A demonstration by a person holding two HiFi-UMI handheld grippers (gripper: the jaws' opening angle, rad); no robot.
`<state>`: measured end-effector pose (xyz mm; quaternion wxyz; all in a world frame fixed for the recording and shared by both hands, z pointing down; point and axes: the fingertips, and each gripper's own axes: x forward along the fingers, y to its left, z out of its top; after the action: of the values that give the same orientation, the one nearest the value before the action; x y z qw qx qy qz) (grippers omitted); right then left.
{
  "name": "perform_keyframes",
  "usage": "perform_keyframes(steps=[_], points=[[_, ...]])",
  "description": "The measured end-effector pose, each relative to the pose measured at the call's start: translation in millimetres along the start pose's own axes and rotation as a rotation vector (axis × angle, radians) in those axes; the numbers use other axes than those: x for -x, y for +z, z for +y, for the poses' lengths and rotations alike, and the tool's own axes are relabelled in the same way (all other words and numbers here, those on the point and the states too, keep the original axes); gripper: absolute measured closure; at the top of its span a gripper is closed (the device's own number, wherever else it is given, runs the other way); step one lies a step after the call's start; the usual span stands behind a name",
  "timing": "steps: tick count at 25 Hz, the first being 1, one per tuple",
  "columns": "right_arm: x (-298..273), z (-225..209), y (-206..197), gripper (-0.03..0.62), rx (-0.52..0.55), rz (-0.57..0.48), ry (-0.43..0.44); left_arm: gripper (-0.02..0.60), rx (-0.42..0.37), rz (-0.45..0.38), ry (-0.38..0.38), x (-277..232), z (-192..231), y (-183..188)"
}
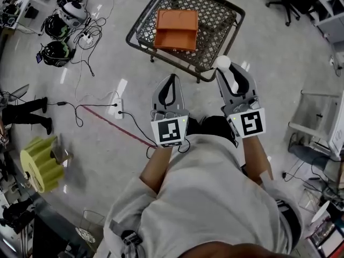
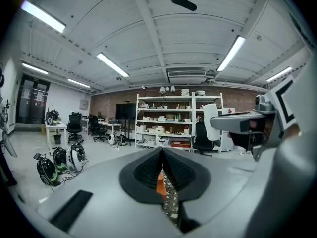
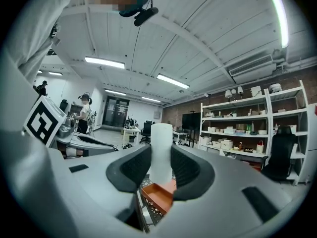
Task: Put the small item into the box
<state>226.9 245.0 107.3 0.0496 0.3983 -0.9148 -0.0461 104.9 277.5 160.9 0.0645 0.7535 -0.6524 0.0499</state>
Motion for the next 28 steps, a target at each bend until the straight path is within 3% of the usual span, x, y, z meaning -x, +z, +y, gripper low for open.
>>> perform_keyframes(steps=[5,11,16,28], points=[[-24.6,-1.0,-0.5,0.474,0.044,-0.001,0.020,0.572,0.022,0.009,0.011,-11.9,16.8,-3.2],[-50.3,-13.2,-7.6,0.474,-0.003,0.023,0.053,0.572,0.033,0.017,0.049,-38.9,27.4,-4.7],[-79.0,-42.8,-4.2,0.474,0.001,0.005,0.090,0.572,0.028,0.019,0.107,-73.9,39.2,3.9],[-141.4,-123.7,-17.4,0.474,-0.013,-0.017,0.202,0.572,0.026,0.066,0.162,-175.0,22.8,7.9]])
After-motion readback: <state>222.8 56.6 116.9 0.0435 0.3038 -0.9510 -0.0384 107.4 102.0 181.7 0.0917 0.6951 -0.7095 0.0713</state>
